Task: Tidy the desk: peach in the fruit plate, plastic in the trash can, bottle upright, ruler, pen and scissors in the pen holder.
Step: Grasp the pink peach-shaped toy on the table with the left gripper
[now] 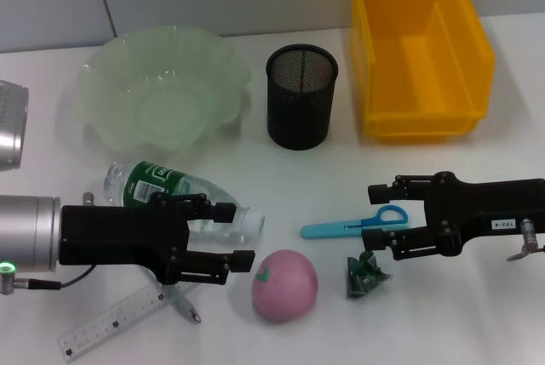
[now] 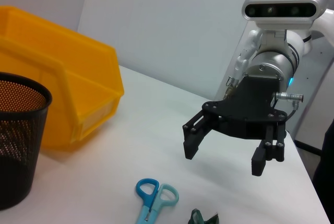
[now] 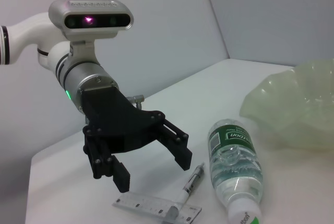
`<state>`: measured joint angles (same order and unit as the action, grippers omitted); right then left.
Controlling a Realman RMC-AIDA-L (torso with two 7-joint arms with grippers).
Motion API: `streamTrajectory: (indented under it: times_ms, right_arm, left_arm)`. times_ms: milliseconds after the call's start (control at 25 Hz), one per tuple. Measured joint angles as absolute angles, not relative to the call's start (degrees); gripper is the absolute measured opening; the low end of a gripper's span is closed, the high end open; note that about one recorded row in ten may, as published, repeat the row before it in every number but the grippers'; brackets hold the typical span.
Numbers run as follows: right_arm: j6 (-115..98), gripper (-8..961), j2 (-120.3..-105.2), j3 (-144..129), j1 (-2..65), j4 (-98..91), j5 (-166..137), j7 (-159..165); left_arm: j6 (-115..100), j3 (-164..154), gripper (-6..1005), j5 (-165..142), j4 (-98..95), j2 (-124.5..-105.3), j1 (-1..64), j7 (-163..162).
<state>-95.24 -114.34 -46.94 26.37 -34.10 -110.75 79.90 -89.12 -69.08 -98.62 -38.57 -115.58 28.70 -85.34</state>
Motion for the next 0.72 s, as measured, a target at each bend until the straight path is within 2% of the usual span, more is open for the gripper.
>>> streamTrajectory:
  times_ms: [720]
  right_arm:
    - [-95.3, 810, -114.46, -46.9, 26.4, -34.1, -112.4, 80.4]
  left_arm:
    - [-89.2, -69.1, 813, -98.7, -38.8, -115.58, 29.2, -85.4]
